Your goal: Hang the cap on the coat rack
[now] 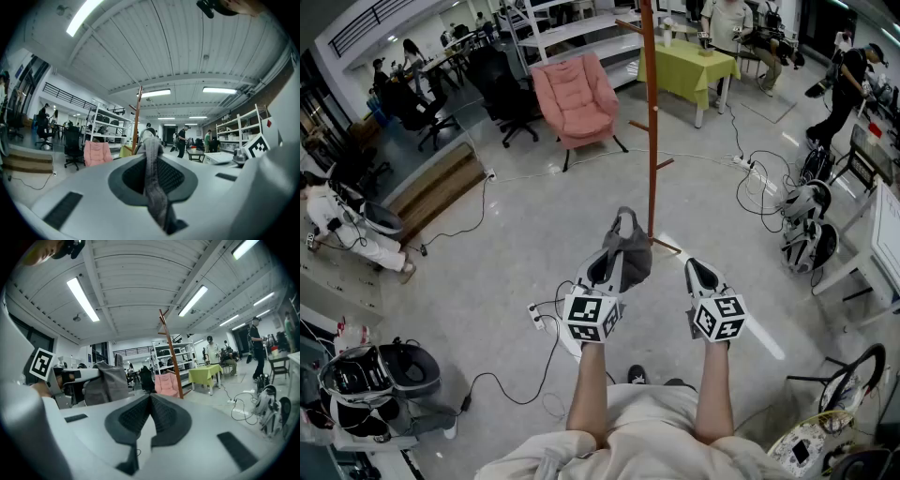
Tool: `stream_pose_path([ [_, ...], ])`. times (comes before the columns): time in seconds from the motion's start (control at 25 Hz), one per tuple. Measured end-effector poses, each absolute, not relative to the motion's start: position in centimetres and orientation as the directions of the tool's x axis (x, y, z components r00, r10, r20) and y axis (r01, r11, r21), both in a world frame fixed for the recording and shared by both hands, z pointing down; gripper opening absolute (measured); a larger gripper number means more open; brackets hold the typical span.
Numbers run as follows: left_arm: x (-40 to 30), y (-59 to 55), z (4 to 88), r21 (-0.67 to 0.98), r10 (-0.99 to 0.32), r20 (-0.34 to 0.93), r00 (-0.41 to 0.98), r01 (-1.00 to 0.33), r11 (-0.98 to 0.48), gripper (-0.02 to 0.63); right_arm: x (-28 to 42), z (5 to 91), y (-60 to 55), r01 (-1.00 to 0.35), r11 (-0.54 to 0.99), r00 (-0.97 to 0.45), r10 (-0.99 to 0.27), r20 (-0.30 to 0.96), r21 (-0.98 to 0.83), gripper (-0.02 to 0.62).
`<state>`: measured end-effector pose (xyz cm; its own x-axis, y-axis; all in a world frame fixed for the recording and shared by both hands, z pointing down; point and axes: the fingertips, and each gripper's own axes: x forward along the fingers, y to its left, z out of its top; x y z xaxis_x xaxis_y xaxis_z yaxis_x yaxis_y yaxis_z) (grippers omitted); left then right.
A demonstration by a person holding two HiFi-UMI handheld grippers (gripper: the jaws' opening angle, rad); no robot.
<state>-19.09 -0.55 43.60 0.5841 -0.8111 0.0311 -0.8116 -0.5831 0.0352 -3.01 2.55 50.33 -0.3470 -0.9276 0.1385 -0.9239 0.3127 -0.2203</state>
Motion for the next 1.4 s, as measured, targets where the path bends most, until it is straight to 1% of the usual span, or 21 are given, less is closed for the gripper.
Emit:
stream_pose_path([
  [0.24,-19.4,-1.6,44.2,0.061,-0.812,0.026,0.583,-0.812,-0.580,0.037,-2.5,50.1,2.8,-0.933,0.302,-0.331,-0.934,0.135,-0.195,0.002],
  [0.48,-18.7,-3.0,43.1,0.058,-0.799,0.005,0.602,-0.798,-0.600,0.036,-0.3,49.4,2.7,-0.950,0.199,-0.231,-0.966,0.116,-0.240,0.002],
  [0.64,-17.8,-3.5,42.3,0.082,-0.783,-0.012,0.622,-0.779,-0.621,0.037,0.7,48.9,3.3,-0.948,0.192,-0.224,-0.969,0.103,-0.253,0.002],
  [0.8,-16.9,-3.8,43.3,0.090,-0.766,0.003,0.643,-0.763,-0.640,0.037,1.5,49.7,3.4,-0.946,0.180,-0.214,-0.971,0.105,-0.270,0.002],
  [1.04,-15.2,-6.1,43.3,0.100,-0.767,0.015,0.642,-0.764,-0.638,0.037,2.6,50.0,1.2,-0.947,0.204,-0.244,-0.960,0.140,-0.249,0.002],
  [1.4,-14.5,-11.4,42.2,0.071,-0.793,0.008,0.610,-0.791,-0.608,0.037,2.7,48.8,-5.8,-0.927,0.271,-0.305,-0.947,0.099,-0.259,0.002],
])
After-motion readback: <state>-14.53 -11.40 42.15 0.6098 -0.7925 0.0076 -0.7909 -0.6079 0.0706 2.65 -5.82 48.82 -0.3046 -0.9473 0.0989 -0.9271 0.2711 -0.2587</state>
